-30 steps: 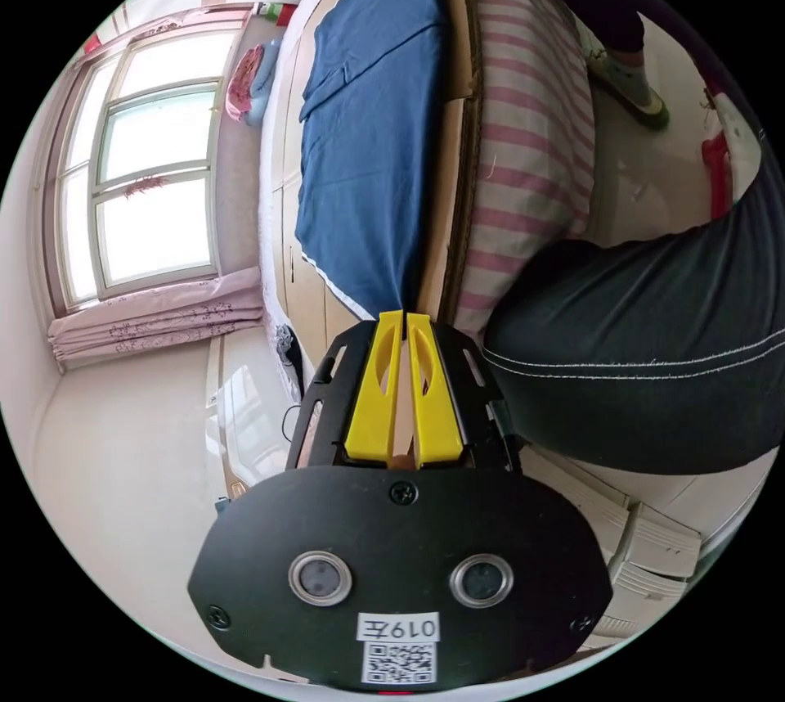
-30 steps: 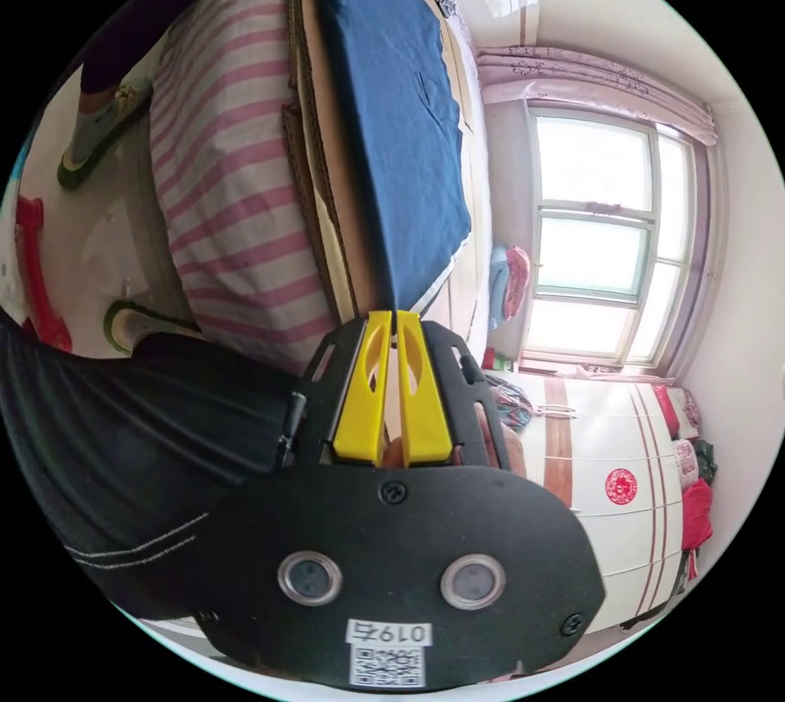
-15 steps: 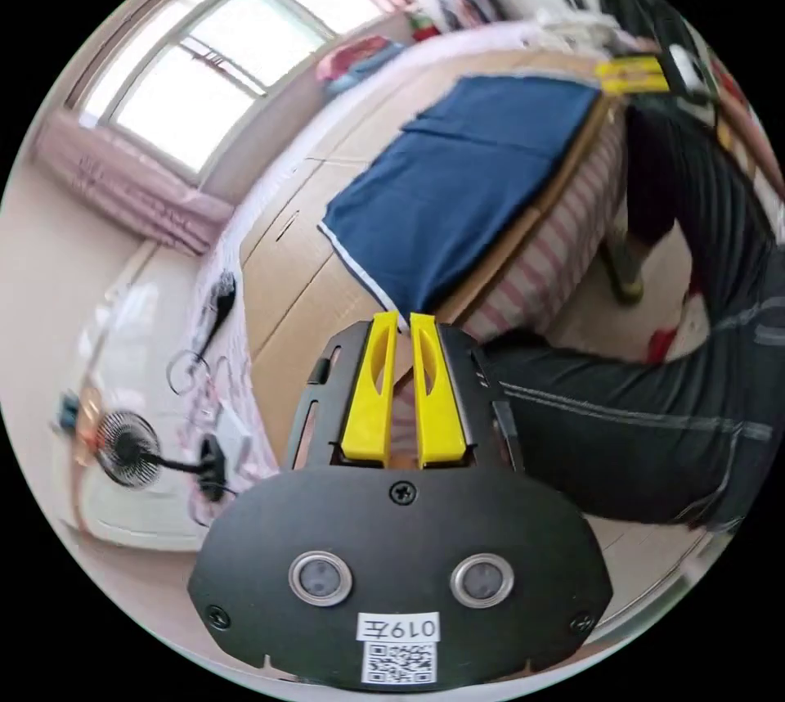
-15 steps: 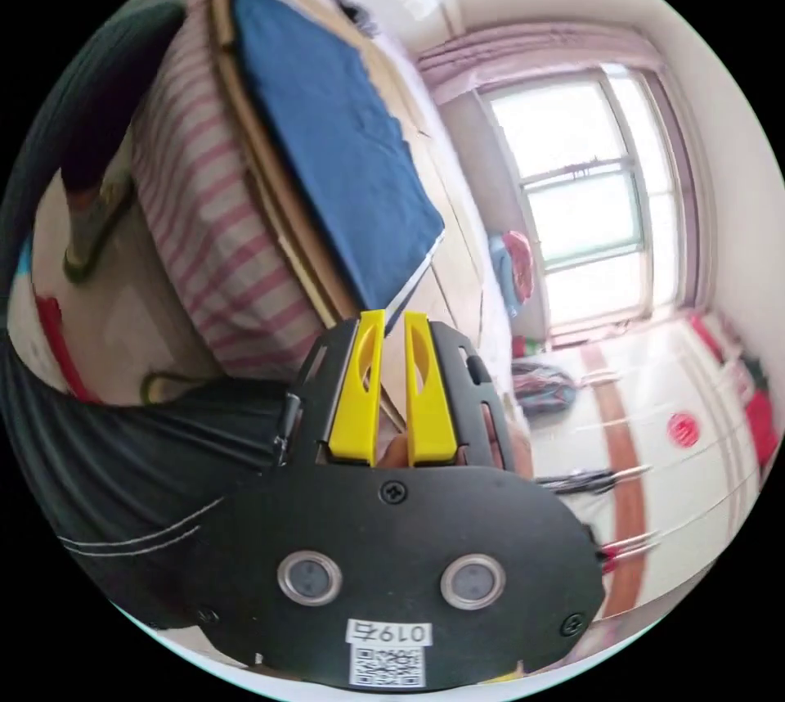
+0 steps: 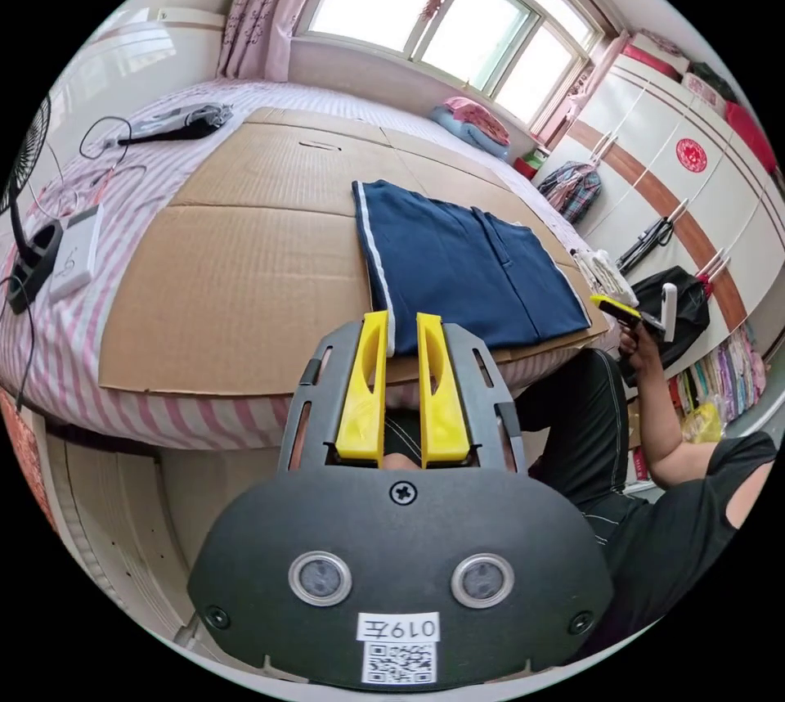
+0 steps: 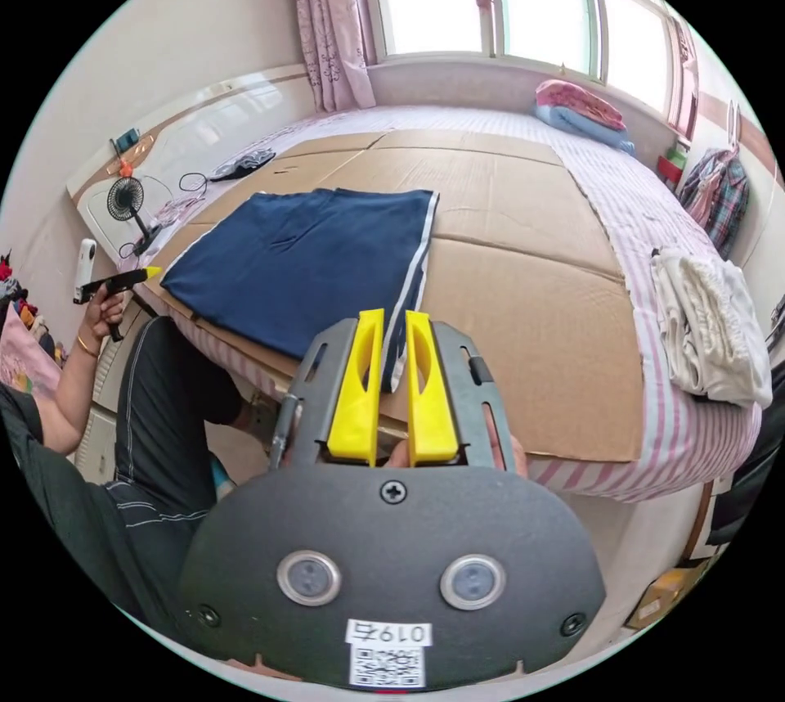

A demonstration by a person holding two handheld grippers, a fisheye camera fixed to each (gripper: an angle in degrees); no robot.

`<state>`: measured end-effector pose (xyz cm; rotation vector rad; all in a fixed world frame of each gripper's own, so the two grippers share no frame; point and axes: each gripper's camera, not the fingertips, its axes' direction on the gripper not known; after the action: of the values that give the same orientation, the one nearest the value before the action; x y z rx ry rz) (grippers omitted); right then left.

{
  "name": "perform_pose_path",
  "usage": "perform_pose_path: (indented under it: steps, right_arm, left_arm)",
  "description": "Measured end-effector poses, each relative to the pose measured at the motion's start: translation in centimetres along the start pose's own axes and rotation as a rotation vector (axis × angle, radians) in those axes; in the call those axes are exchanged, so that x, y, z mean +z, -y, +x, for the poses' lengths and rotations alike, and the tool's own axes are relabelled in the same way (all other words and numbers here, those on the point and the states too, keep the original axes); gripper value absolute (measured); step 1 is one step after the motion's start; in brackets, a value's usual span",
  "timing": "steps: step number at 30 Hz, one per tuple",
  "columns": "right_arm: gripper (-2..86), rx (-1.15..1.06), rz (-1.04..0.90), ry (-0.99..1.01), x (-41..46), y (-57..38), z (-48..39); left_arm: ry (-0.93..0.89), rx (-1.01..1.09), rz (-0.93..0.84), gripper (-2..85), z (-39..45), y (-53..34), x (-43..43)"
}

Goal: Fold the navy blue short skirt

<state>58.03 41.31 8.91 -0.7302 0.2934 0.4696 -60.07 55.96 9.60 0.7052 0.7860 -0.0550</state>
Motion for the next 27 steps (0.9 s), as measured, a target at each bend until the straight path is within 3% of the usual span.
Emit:
perform_pose_path:
  steps: [15, 27]
  right_arm:
    - [6.2, 0.011, -0.051, 0.033, -6.2, 2.5, 2.7]
    - [1.3, 0.055, -0.099, 0.093, -8.9, 4.1, 3.6]
  left_arm:
    - [-0.084, -0.065, -0.031, 5.4, -8.4, -0.5, 3.3]
    - [0.003, -0.090, -0.097, 1.3, -9.9, 0.1, 6.4]
